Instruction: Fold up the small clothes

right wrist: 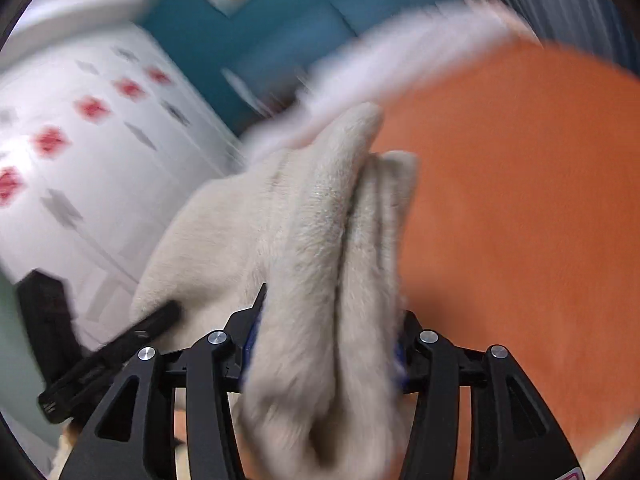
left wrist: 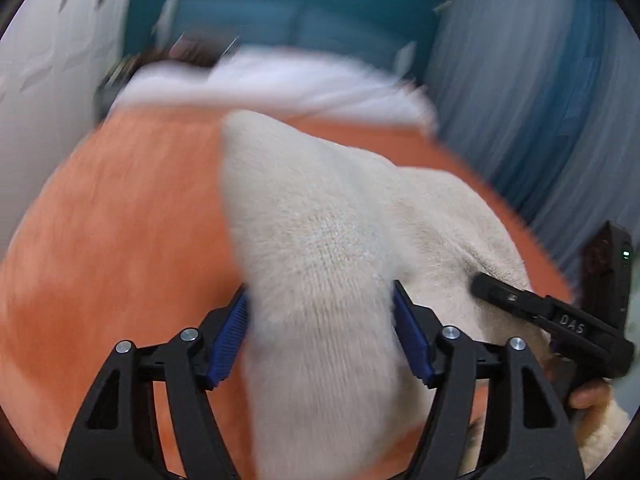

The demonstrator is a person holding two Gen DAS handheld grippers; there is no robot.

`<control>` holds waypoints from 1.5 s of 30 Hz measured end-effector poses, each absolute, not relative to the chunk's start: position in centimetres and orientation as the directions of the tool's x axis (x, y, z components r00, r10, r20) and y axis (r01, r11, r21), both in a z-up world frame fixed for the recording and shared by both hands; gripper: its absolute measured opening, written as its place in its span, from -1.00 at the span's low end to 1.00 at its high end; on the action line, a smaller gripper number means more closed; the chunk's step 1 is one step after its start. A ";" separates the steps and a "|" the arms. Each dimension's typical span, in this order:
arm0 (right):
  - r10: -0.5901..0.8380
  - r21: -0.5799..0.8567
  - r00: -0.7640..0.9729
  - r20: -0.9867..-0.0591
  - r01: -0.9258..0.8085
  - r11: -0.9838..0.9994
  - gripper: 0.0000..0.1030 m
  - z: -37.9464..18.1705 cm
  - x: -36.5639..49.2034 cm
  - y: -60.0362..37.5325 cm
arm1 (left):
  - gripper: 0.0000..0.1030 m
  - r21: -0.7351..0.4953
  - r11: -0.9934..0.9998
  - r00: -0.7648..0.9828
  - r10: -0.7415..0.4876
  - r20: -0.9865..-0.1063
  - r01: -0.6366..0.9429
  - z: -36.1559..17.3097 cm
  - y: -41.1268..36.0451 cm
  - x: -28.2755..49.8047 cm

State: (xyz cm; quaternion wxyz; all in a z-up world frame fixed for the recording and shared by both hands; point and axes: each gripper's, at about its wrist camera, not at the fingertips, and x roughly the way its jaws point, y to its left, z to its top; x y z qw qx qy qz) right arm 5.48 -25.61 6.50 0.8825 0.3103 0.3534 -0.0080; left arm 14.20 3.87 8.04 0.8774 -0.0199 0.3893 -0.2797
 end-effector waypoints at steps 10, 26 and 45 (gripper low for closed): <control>0.183 0.480 0.694 -0.697 0.261 0.838 0.56 1.4 6.0 -25.7 | 0.71 -0.541 0.798 0.466 -0.598 -0.652 0.268 1.0 9.8 18.2; 0.262 0.495 0.767 -0.586 0.084 0.865 -0.28 9.3 12.4 -24.7 | -0.18 -0.628 0.675 0.445 -0.734 -0.513 0.387 6.5 6.8 22.0; -0.017 0.107 0.547 -0.837 0.193 0.975 -0.53 -1.5 12.6 -24.0 | -0.05 -0.238 0.906 0.487 -0.394 -0.780 0.350 0.3 3.6 20.8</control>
